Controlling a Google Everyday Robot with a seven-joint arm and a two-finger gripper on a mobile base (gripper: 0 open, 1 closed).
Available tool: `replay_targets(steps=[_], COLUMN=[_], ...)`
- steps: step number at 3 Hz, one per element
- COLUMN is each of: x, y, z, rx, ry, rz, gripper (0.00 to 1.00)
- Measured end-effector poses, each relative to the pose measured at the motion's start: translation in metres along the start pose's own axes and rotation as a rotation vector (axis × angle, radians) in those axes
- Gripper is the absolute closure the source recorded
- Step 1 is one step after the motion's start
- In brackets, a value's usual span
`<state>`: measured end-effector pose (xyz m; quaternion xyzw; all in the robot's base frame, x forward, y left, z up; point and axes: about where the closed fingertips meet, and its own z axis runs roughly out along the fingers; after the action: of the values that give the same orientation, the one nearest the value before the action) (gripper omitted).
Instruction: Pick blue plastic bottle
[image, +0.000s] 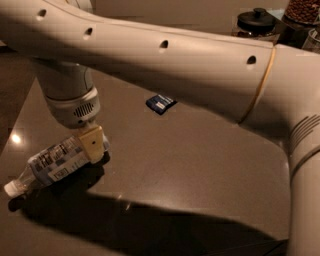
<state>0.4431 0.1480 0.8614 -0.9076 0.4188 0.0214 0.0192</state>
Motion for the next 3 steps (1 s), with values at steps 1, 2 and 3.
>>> replay_targets(steps=[1, 2, 3], x=[0.033, 0.058, 0.078], y=[-0.004, -0.006, 0.003], z=[-0.038, -0.066, -0.088], rx=[0.039, 0.080, 0.116], ry=[-0.091, -0.165, -0.225], rz=[0.085, 0.145, 0.211], gripper=[0.95, 1.00, 1.00])
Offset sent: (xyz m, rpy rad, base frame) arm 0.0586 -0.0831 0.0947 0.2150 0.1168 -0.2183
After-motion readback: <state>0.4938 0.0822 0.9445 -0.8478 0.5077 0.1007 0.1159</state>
